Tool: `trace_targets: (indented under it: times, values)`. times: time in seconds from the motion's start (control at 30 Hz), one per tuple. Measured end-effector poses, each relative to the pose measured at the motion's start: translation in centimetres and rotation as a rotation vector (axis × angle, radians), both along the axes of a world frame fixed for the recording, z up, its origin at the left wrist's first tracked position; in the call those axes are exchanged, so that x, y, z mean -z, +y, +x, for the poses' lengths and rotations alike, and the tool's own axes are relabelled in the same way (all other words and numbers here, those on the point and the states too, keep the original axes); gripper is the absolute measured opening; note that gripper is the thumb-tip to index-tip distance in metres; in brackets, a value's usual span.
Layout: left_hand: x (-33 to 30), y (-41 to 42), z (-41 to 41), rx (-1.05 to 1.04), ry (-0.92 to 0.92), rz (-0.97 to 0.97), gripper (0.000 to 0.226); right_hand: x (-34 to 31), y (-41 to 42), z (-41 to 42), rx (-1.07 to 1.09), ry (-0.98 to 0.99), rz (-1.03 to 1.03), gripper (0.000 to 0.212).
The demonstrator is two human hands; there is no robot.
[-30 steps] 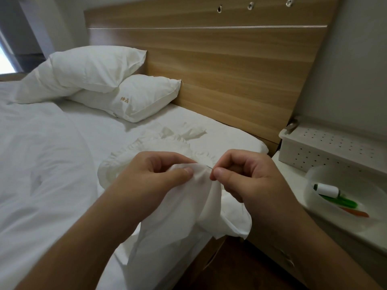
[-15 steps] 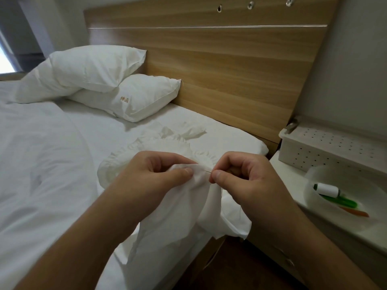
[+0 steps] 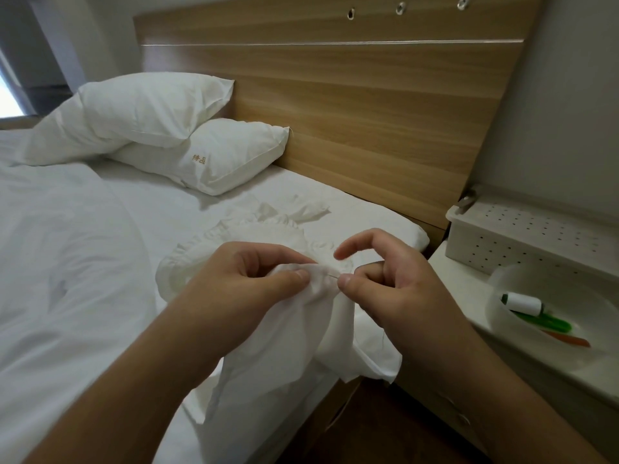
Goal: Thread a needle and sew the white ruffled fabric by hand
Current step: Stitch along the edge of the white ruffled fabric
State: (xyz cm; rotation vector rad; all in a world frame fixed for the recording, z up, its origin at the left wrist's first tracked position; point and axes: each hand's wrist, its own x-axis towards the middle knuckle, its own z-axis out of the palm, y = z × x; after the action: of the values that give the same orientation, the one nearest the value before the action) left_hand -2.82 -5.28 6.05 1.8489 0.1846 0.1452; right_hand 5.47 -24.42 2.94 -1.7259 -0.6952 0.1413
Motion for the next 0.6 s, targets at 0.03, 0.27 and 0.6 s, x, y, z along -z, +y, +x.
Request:
trace_targets:
  times: [0.03, 0.27, 0.6]
  values:
    - [0.03, 0.01, 0.02, 0.002, -0.001, -0.002, 0.022, 0.00, -0.06, -0.02, -0.016, 0.009, 0.005, 0.022]
    - [0.21, -0.02, 0.02, 0.022, -0.036, 0.054, 0.024, 0.07, 0.21, 0.10, -0.037, 0.043, -0.007, 0.011]
    - [0.74, -0.30, 0.26, -0.012, -0.180, 0.389, 0.018, 0.84, 0.44, 0.02, 0.071, -0.045, -0.036, 0.012]
